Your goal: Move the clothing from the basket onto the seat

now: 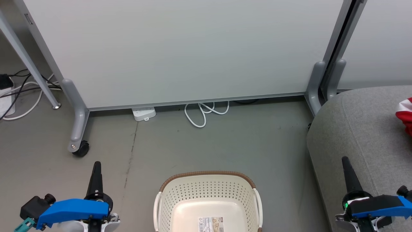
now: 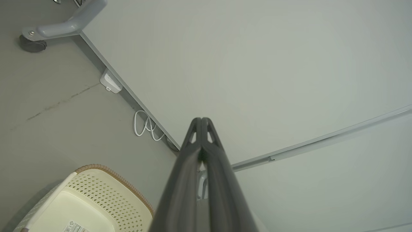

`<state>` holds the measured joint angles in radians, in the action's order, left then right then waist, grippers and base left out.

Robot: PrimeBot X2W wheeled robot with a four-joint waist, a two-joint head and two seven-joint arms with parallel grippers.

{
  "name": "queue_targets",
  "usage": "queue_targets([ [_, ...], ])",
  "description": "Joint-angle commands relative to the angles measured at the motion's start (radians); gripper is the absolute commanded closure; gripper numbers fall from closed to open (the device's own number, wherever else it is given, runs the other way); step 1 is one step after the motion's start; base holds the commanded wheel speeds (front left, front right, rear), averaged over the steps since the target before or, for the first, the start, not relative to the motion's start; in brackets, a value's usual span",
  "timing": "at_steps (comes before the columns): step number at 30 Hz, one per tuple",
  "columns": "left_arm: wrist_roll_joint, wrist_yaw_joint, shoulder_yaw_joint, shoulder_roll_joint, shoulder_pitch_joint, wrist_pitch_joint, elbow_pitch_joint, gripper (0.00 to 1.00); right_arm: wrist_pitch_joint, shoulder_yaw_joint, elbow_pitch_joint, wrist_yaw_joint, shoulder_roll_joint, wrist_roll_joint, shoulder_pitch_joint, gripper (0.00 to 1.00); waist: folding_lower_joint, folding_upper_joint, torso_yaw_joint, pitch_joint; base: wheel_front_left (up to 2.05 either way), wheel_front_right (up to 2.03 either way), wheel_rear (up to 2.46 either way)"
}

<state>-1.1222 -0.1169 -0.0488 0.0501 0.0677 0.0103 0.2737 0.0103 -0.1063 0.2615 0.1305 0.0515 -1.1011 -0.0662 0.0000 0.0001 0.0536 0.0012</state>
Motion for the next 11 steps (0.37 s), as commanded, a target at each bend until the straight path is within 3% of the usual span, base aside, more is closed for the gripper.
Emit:
queue_targets([
  [1, -0.029, -0.008, -0.006, 0.000, 0.026, -0.008, -0.013, 1.00, -0.008, -0.003, -0.013, 0.000, 0.001, -0.032, -0.024, 1.00, 0.0000, -0.0001, -0.002, 0.000, 0.00, 0.00, 0.00],
  [11, -0.128, -0.009, -0.021, 0.000, 0.030, -0.033, -0.017, 1.00, -0.034, -0.004, -0.014, 0.000, 0.001, -0.133, -0.029, 1.00, 0.0000, -0.0001, -0.011, 0.000, 0.00, 0.00, 0.00],
])
